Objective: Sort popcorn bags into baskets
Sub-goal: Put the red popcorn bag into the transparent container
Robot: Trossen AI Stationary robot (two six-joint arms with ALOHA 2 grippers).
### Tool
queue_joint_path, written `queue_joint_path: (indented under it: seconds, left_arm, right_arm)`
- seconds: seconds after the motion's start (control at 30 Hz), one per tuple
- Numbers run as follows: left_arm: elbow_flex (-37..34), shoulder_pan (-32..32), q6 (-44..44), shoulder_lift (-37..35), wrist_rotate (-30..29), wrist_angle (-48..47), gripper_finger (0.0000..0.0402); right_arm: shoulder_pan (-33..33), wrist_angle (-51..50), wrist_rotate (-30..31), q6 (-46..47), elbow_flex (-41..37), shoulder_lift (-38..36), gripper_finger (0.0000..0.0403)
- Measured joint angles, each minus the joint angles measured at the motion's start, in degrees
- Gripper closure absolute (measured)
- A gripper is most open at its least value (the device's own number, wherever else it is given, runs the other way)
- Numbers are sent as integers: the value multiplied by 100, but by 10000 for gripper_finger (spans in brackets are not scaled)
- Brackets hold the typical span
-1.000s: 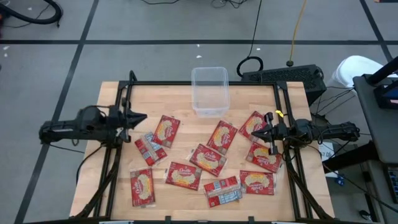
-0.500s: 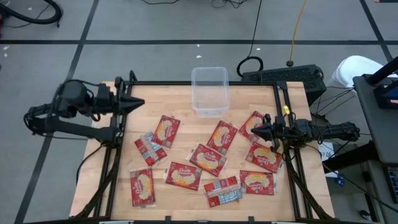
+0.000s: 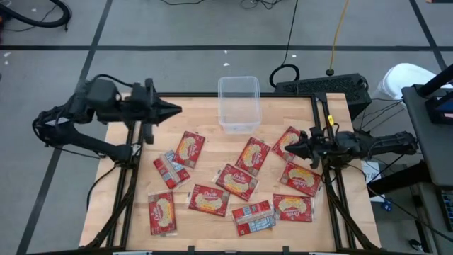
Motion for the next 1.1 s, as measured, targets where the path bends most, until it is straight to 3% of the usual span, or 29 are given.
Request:
queue_joint_path:
  seconds: [0.3, 0.67, 0.83, 1.1]
  left_arm:
    - [0, 2, -1167, 165, -4, -647, 369]
    - [1, 2, -1368, 213, -54, -579, 369]
    - [2, -15, -1610, 474, -76, -607, 369]
    - [0, -44, -2448, 1004, -14, -812, 369]
  right_arm:
    - [131, -3182, -24, 8, 3101, 1973, 403]
    - [-47, -5871, -160, -506, 6402, 3659, 403]
    - [-196, -6303, -323, -340, 7144, 4159, 403]
    - [-299, -6833, -599, -580, 7186, 4601, 403]
